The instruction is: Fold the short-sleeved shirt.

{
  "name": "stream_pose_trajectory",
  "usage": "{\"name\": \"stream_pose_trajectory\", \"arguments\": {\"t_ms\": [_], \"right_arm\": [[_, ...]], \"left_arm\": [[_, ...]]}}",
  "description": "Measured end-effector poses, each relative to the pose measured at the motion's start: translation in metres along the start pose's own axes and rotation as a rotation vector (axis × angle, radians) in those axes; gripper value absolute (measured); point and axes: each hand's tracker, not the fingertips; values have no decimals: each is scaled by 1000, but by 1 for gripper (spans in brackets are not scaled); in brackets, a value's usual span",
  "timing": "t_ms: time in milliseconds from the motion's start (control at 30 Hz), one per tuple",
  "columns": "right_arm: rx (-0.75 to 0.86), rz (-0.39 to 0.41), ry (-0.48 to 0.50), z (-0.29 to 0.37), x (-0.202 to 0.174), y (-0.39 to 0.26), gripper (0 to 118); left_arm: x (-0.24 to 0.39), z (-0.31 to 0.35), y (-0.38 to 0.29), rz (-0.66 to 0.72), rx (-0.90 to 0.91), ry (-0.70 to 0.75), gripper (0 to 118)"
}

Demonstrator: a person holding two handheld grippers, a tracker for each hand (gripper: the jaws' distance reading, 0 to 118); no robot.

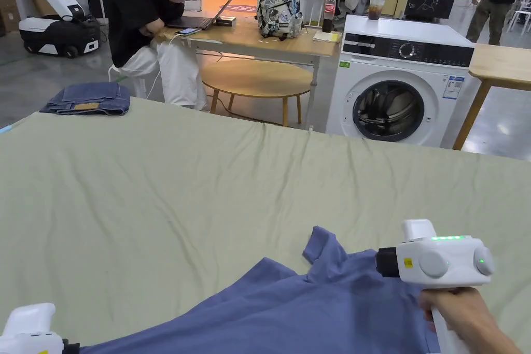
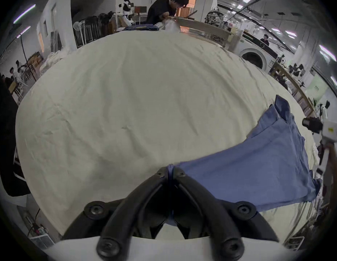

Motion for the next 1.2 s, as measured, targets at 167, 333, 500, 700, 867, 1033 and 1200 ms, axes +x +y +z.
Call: {"name": "stream_pose_trajectory", "arguments": {"t_ms": [167, 333, 500, 700, 867, 1033, 1200], "right_arm": [[-59, 25, 52, -41, 4, 12, 79], [-161, 56, 69, -62, -10, 14, 72], [-112, 39, 69, -53, -24, 14, 3], [-5, 28, -7, -20, -27, 7, 3], [122, -38, -53, 32, -12, 3, 3], [265, -65, -140, 93, 2, -4, 3], [362, -63, -222, 165, 21, 1, 3]], "left_arm": [[8, 3, -3, 4, -2, 11, 0], [10, 1, -4, -1, -7, 18, 0], [7, 1, -5, 7, -3, 13, 0], [7, 8, -2, -1, 30, 4, 0], [14, 37, 5, -1, 163, -70, 0], [31, 67, 27, -44, 256, -99, 0], [52, 101, 72, -119, 386, -75, 0]]}}
